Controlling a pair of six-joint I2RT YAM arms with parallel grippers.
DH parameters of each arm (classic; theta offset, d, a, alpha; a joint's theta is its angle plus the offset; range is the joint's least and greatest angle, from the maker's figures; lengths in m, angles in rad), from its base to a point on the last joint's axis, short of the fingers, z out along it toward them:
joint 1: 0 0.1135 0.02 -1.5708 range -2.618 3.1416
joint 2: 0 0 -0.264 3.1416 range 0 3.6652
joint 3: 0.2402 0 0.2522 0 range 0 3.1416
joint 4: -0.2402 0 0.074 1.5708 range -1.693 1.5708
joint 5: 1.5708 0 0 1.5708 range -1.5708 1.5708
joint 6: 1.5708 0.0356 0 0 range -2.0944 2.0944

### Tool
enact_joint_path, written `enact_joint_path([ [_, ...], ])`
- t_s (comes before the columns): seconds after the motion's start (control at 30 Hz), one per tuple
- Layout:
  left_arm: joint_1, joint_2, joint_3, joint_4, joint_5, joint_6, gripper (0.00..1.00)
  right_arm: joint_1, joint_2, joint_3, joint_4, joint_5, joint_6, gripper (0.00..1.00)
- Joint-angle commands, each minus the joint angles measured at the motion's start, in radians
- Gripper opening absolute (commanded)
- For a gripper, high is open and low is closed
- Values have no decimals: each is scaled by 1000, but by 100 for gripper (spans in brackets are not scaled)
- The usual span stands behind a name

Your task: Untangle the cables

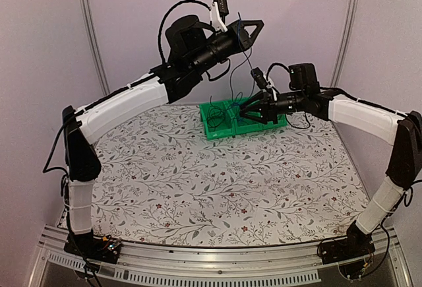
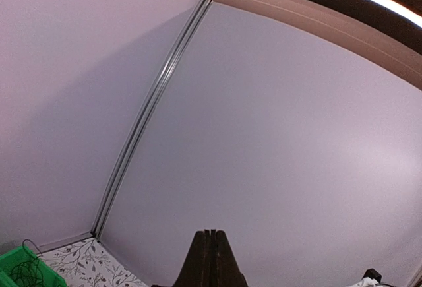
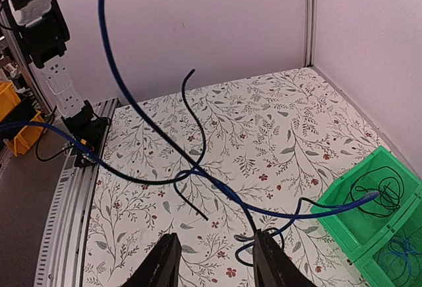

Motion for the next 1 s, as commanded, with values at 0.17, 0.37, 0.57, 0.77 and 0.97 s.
enact_joint_path([
  [0.17,-7,23,34,2,8,-10,0,7,41,51,48,-17,51,38],
  [0.37,-9,28,57,-1,4,-12,0,10,55,49,115,-5,111,38],
  [0.57,-13,29,68,1,-4,-17,0,18,81,80,145,99,177,31],
  [0.77,-17,22,57,-1,-19,-9,0,18,107,113,145,175,237,23],
  [0.97,-19,9,26,9,-27,-7,0,18,109,115,190,101,262,30],
])
